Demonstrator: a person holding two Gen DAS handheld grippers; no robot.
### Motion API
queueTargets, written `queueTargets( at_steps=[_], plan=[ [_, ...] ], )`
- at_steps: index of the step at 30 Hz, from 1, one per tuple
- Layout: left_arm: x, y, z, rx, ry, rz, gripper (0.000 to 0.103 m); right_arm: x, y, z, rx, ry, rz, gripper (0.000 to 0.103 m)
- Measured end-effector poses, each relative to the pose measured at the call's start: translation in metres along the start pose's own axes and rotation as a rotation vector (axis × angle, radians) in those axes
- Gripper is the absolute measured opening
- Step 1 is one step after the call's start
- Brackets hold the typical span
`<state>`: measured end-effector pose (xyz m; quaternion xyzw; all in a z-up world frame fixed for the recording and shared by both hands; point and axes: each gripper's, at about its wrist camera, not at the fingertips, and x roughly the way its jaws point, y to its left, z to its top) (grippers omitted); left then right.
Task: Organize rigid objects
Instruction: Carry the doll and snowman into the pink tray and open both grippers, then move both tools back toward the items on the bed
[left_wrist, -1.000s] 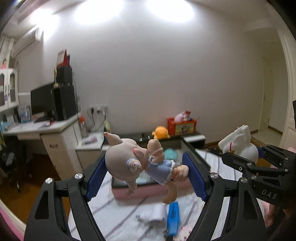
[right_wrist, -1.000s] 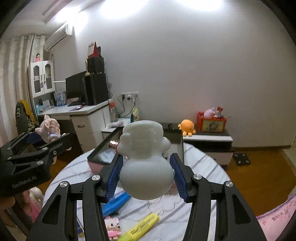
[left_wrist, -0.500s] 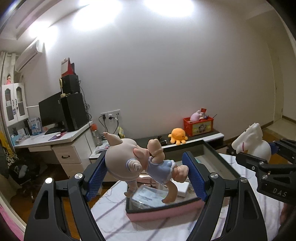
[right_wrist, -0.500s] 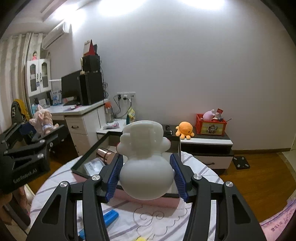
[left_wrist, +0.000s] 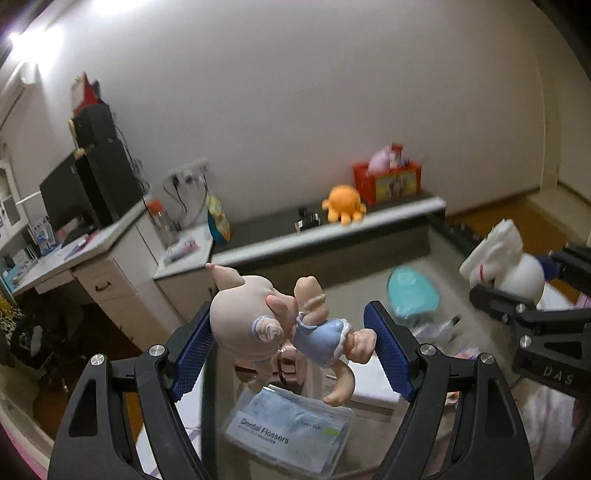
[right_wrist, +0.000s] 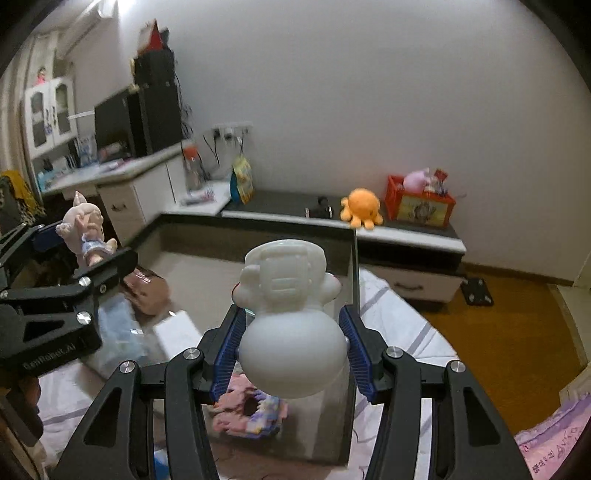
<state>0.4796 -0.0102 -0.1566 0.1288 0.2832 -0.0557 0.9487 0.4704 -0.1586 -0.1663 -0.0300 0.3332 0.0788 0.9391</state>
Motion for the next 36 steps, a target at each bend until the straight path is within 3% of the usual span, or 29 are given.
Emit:
queueTargets(
  at_steps=[2,6,10,12,14,15,25,27,28,36],
  plan=[
    [0.011,-0.002,-0.002,0.002,0.02,-0.004,0.083,0.014,-0.004,-0.001,-0.003,0.045,-0.021,0.054],
    [0.011,0.001,0.001,0.001,-0.007,0.033,0.101,0.026,-0.007,-0.005,-0.004,0.07,-0.022,0.054],
    [-0.002,0.006,0.003,0.005,-0.032,0.054,0.103,0.026,-0.002,-0.006,-0.016,0.072,-0.036,0.056],
    [-0.014,0.012,0.003,-0.01,-0.051,0.062,0.103,0.021,-0.001,-0.005,-0.011,0.058,-0.032,0.063],
    [-0.029,0.018,0.002,-0.028,-0.071,0.056,0.103,0.01,0.001,-0.004,-0.012,0.031,-0.024,0.084],
    [-0.038,0.021,0.001,-0.036,-0.084,0.055,0.103,0.007,0.001,-0.003,-0.017,0.02,-0.034,0.084],
    [-0.153,0.039,-0.03,-0.104,-0.247,0.092,0.103,-0.11,0.019,-0.017,0.009,-0.169,0.01,0.085],
    [-0.174,0.038,-0.041,-0.113,-0.266,0.105,0.103,-0.133,0.026,-0.025,0.012,-0.205,0.022,0.09],
    [-0.188,0.037,-0.048,-0.123,-0.28,0.1,0.103,-0.144,0.03,-0.03,0.013,-0.215,0.028,0.103],
    [-0.257,0.024,-0.089,-0.166,-0.344,0.065,0.103,-0.226,0.055,-0.074,-0.003,-0.326,0.016,0.103]
  ],
)
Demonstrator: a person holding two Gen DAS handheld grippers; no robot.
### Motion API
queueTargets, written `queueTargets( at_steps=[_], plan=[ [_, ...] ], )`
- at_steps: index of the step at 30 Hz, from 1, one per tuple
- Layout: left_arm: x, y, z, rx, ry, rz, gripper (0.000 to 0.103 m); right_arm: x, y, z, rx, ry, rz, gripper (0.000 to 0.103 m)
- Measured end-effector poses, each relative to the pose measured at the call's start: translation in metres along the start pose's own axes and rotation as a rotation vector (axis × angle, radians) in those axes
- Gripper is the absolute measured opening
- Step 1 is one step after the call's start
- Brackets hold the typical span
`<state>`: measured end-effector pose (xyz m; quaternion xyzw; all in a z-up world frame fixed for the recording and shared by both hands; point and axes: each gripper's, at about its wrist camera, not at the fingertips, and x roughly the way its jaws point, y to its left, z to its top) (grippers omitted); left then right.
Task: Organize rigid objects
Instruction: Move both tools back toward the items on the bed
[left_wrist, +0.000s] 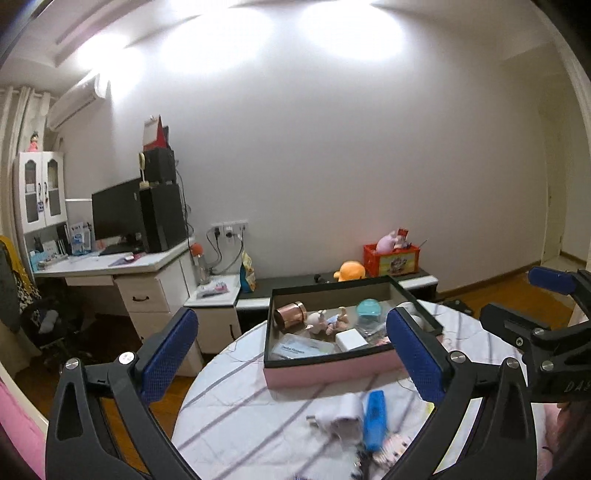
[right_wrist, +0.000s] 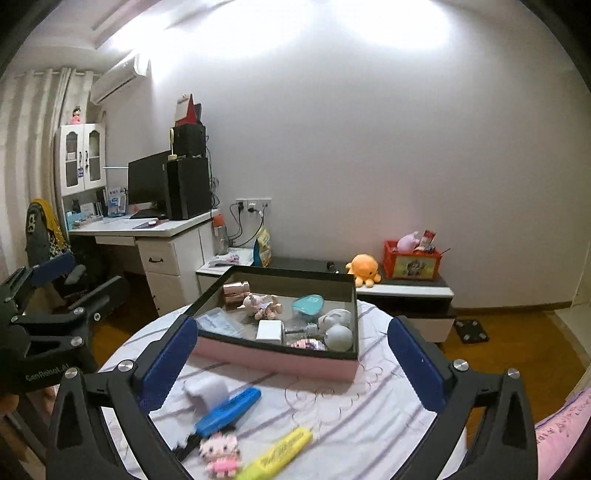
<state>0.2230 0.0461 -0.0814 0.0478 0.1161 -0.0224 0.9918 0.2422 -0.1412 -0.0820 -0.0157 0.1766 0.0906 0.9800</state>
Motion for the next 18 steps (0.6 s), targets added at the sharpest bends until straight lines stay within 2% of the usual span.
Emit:
queueTargets(
  at_steps=[9,15,18],
  plan=[
    [-0.057,0.001,-0.015,-0.01,-0.015,0.015,0.103,-0.058,0.008,-0.024,0.029,-0.038,-0.02,0.103],
    [-0.073,0.01,-0.026,-0.025,0.001,0.02,0.103,-0.078,0.005,-0.034,0.043,-0.034,-0.036,0.103],
    [-0.07,0.013,-0.037,-0.025,0.036,0.024,0.103,-0.078,0.003,-0.041,0.049,-0.023,-0.042,0.103]
  ],
)
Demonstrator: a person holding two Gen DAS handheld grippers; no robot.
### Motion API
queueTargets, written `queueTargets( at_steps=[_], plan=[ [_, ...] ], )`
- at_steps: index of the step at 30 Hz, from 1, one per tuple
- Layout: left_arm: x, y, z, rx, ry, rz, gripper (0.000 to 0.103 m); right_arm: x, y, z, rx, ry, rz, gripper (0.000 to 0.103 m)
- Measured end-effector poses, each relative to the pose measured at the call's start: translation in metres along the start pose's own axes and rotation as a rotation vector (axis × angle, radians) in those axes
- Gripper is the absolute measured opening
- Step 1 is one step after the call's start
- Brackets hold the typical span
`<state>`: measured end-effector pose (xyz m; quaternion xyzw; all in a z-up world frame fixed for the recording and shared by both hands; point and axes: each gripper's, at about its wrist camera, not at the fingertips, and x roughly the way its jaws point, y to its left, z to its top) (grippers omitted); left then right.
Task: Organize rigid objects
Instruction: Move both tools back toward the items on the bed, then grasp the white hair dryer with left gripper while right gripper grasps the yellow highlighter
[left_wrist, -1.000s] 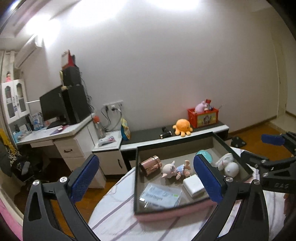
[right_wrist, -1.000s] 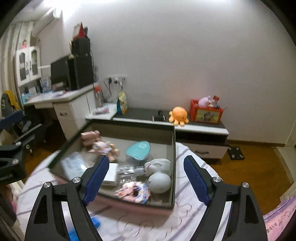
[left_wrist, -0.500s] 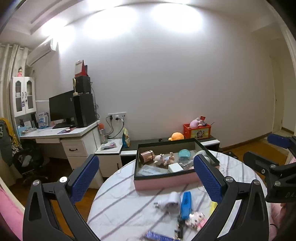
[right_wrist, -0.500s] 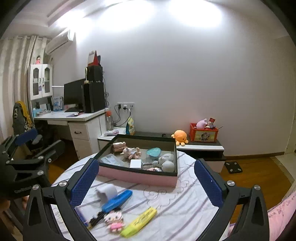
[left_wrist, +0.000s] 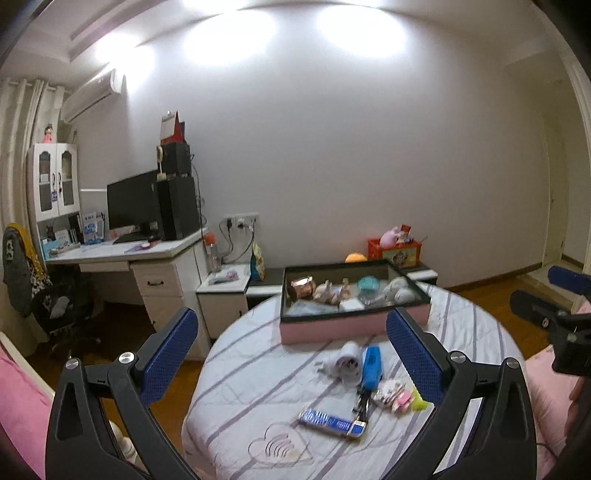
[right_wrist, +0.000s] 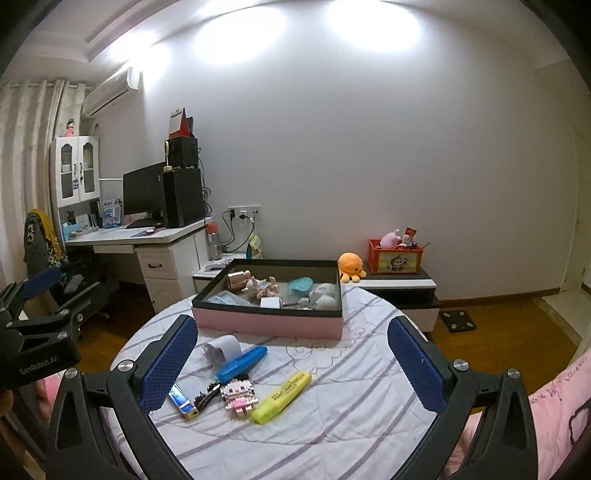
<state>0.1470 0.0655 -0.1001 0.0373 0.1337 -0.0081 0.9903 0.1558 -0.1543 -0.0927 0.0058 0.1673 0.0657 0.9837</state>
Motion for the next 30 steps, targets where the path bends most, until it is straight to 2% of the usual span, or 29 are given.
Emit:
queueTargets(
  at_steps=[5,10,14,17,27,28,30],
  plan=[
    [0.026,0.006,-0.027,-0.011,0.113,-0.012,0.103,0.023,0.0,-0.021,0.011,0.085,-0.02,0.103],
    [0.053,0.006,-0.045,-0.009,0.187,-0.015,0.103,0.066,-0.002,-0.048,0.021,0.224,-0.054,0.103],
    [0.071,0.006,-0.055,0.002,0.23,-0.02,0.103,0.109,-0.007,-0.076,0.037,0.372,-0.09,0.103],
    [0.081,0.009,-0.06,0.006,0.258,-0.022,0.103,0.131,-0.009,-0.091,0.047,0.457,-0.082,0.103],
    [0.108,0.005,-0.061,-0.005,0.3,-0.064,0.103,0.167,-0.01,-0.097,0.041,0.549,-0.062,0.103],
    [0.112,0.002,-0.061,0.003,0.307,-0.07,0.103,0.168,-0.01,-0.098,0.039,0.554,-0.059,0.101],
    [0.119,-0.004,-0.061,0.021,0.318,-0.078,0.103,0.167,-0.014,-0.098,0.032,0.554,-0.075,0.084]
  ],
)
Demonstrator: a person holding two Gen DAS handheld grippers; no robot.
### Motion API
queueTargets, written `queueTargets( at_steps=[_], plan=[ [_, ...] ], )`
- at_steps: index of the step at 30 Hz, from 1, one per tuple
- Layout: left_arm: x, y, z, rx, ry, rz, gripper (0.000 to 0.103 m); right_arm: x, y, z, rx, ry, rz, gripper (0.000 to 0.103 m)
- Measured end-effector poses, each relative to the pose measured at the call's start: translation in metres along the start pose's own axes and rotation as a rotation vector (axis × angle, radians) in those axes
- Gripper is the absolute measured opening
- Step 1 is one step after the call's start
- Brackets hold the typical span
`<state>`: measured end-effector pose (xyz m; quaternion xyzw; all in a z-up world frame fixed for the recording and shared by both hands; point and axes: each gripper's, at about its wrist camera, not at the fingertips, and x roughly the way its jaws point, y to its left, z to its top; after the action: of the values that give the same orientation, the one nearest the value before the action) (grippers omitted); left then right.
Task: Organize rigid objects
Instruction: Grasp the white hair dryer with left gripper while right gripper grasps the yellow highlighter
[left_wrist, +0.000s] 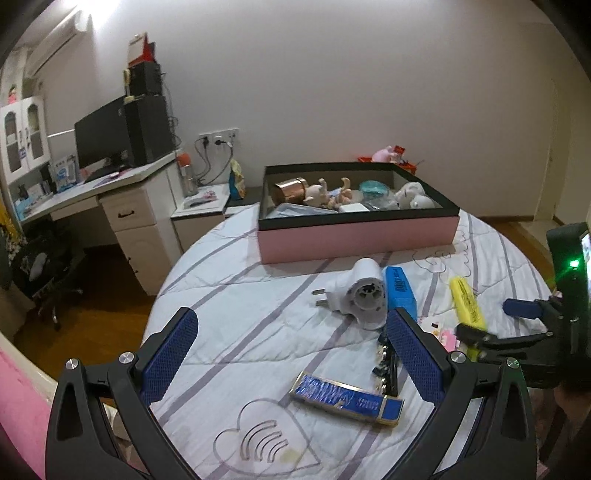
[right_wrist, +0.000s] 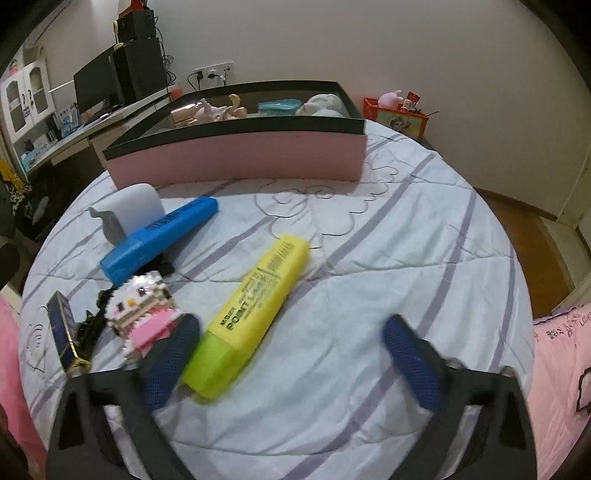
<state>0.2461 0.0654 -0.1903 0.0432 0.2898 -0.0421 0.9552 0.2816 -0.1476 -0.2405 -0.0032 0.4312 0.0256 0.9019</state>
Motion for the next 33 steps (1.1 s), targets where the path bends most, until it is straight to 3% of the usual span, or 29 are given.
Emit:
queueTargets(
  at_steps=[2,4,23,24,27,33],
  plan=[
    [0.008,-0.007,0.003,0.015,0.02,-0.012,0.103,-0.003,-0.009,0.0,-0.008,-0.016,-0.029,0.052],
    [0.017,-0.012,0.005,0.019,0.032,-0.038,0.103,-0.004,-0.017,0.001,-0.006,-0.014,-0.012,0.045],
    [0.103,-0.039,0.029,0.032,0.2,-0.096,0.103,0.011,-0.026,0.023,-0.049,-0.02,0.045,0.045],
    [0.104,-0.039,0.03,0.026,0.202,-0.096,0.099,0.012,-0.026,0.023,-0.051,-0.017,0.046,0.045],
    [0.11,-0.036,0.028,0.013,0.219,-0.121,0.071,0.015,-0.025,0.026,-0.061,-0.012,0.047,0.045],
    [0.109,-0.034,0.022,0.029,0.241,-0.114,0.07,0.017,-0.022,0.028,-0.079,-0.006,0.034,0.046]
  ],
)
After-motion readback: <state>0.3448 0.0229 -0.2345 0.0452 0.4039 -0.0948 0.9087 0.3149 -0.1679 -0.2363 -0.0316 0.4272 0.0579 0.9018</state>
